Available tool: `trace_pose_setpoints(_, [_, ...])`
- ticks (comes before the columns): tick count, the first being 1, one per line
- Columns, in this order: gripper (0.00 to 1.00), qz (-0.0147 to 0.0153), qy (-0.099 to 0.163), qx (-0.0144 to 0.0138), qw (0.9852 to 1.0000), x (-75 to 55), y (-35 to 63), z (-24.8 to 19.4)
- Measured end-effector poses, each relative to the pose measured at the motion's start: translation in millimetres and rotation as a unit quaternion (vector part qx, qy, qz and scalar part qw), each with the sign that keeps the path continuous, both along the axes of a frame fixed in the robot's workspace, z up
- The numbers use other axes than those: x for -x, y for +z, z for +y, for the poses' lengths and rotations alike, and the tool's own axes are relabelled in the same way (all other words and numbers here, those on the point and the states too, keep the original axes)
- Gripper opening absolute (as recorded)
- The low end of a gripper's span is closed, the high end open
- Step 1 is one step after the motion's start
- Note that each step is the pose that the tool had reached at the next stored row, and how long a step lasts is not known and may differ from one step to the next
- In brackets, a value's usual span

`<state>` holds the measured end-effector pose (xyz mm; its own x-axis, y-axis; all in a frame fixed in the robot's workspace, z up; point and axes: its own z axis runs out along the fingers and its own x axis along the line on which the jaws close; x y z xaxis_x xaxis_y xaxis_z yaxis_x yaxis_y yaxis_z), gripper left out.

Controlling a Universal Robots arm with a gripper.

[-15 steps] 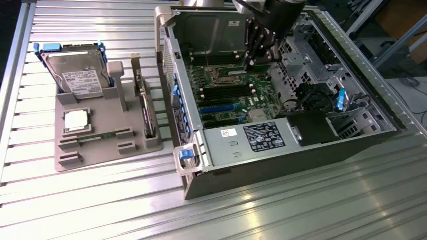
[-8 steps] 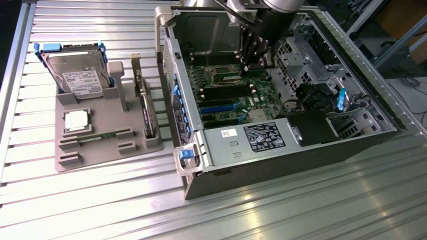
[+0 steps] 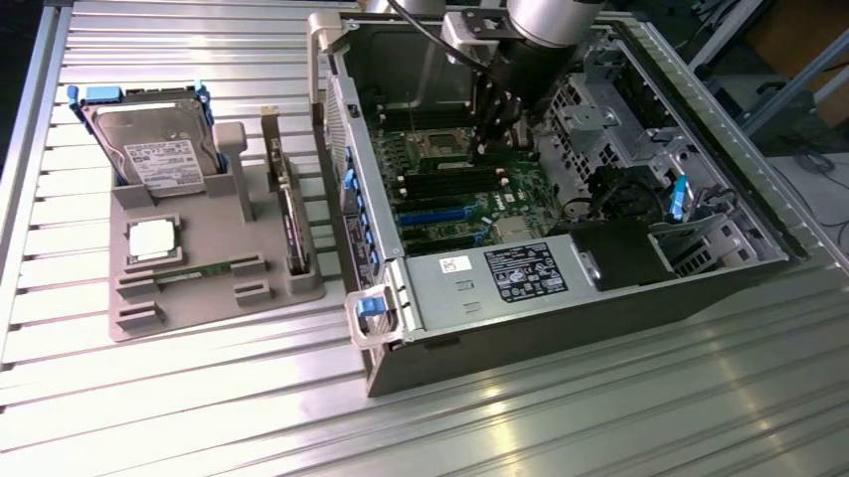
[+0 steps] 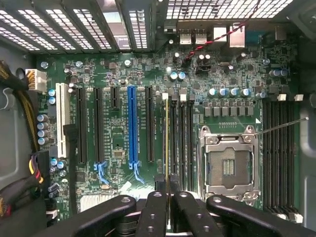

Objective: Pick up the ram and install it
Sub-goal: 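Insert the ram into the slot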

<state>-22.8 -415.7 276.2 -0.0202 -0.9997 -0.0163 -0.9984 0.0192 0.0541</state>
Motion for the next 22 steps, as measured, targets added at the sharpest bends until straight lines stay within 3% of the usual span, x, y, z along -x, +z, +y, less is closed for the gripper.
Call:
trace_pose_setpoints(3, [0.12, 0.0000, 0.009, -0.0001, 1.0000, 0.0, -4.2, -0.4])
trace_pose_setpoints(22, [0.12, 0.0000, 0.010, 0.0000, 1.0000, -1.4, -31.3, 3.2])
